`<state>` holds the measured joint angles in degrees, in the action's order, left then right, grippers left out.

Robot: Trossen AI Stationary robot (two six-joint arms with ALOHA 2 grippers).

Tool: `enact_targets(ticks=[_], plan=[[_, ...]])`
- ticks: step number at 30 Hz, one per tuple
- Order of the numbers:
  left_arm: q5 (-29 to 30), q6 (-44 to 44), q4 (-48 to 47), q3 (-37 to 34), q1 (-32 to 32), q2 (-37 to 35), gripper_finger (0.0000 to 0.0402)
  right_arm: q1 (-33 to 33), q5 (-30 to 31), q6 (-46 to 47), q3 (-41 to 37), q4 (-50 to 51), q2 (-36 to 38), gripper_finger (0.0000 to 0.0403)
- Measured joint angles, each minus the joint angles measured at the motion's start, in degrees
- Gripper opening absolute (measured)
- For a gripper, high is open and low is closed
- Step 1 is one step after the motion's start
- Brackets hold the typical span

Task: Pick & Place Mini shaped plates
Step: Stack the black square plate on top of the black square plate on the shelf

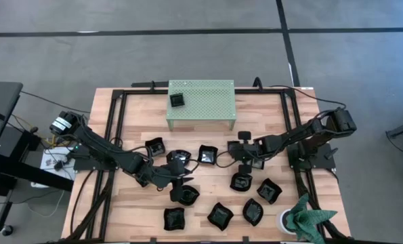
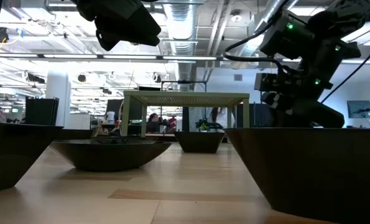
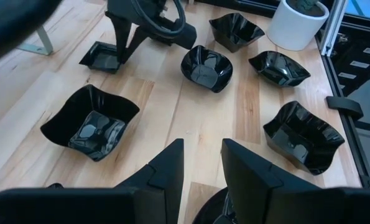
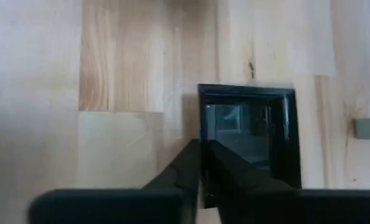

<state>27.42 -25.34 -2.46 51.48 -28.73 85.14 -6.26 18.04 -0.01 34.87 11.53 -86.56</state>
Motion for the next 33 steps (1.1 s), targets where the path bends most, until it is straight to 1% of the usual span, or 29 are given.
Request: enact_targets(ticks=[2, 4, 7, 9, 12, 17, 19, 21, 24, 27, 29, 31, 33], plan=[[0.0, 0.0, 0.1, 0.0, 0.0, 0.0, 0.0110, -0.1, 0.2, 0.0, 0.0, -0.1, 0.0, 0.0008], [0.0, 0.0, 0.3, 0.0, 0.0, 0.0, 0.0110, -0.2, 0.0, 0.3, 0.2, 0.0, 0.0, 0.0013], [0.0, 0.0, 0.4, 0.0, 0.0, 0.0, 0.0110, -1.7, -2.4, 1.3, 1.7, 0.8, 0.0, 0.0010], [0.0, 0.0, 0.5, 0.0, 0.0, 0.0, 0.0110, -3.4, -4.5, 1.3, 3.7, 1.5, 0.0, 0.0004], [0.0, 0.6, 0.6, 0.0, -0.2, 0.0, 0.0110, -6.8, -6.5, 0.7, 7.9, 3.8, 0.0, 0.0006], [0.0, 7.5, 1.7, 0.1, -1.3, 0.2, 0.0110, -12.7, -6.4, -1.3, 15.8, 8.2, 0.0, 0.0002], [-0.1, 10.8, 4.1, 0.1, -1.7, 0.8, 0.0110, -14.6, -6.7, -2.6, 18.2, 8.4, 0.0, 0.0003], [-0.6, 14.2, 8.0, 0.1, -2.0, 2.1, 0.0110, -16.3, -8.2, -3.8, 20.2, 7.8, 0.0, 0.0002], [-2.3, 20.3, 14.5, 0.1, -2.1, 5.0, 0.0114, -18.0, -12.5, -6.1, 21.8, 4.4, 0.0, 0.0002], [-2.6, 25.9, 19.0, 0.1, -2.1, 7.6, 0.0126, -18.9, -17.7, -8.0, 22.1, 0.7, 0.1, 0.0004], [-2.6, 27.5, 20.7, 0.1, -2.0, 8.7, 0.0137, -19.2, -19.5, -7.8, 22.1, 0.4, 0.1, 0.0003], [-2.7, 28.0, 22.4, 0.1, -1.8, 9.4, 0.0148, -19.2, -19.6, -7.6, 22.1, -0.1, 0.1, 0.0001], [-4.6, 28.0, 23.5, 0.1, -1.3, 9.6, 0.0158, -19.2, -19.6, -7.6, 22.1, -0.1, 0.1, 0.0002]])
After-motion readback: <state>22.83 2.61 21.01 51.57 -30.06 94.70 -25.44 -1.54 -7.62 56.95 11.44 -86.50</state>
